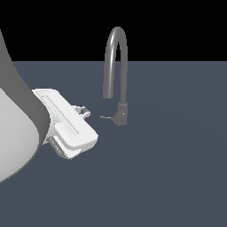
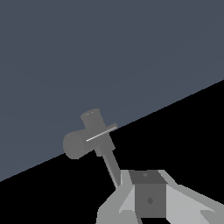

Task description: Turn on the faucet by rotating a designated handle.

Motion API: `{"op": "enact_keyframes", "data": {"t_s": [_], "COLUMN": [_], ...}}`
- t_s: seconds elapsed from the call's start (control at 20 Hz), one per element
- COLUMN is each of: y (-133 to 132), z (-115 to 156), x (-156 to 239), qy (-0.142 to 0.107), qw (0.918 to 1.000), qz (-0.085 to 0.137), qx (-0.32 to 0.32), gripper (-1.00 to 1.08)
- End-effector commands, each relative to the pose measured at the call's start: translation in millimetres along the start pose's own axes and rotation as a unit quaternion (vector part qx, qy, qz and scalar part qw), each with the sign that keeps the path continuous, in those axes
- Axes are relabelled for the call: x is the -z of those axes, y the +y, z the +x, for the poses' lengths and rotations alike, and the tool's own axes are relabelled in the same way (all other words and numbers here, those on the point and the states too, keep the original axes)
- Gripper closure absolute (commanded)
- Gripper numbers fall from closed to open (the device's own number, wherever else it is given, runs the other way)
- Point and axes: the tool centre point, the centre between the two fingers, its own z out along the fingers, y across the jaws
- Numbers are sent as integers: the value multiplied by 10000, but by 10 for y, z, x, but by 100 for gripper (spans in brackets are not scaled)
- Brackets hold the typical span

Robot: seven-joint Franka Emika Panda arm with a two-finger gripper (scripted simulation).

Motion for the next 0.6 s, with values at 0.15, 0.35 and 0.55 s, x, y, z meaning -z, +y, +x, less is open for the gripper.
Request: {"op": "enact_keyframes", "data": {"t_s": [0.15,0.35,0.55], "y": [-101,-176,-250], "z": [140,230,311], "x": [-135,-240,-352], "qy": [-72,-127,-183], "qw": [9982,9948,9897], "qz": [-403,-683,-956], "qx": [431,741,1048], "gripper": [108,108,108]}}
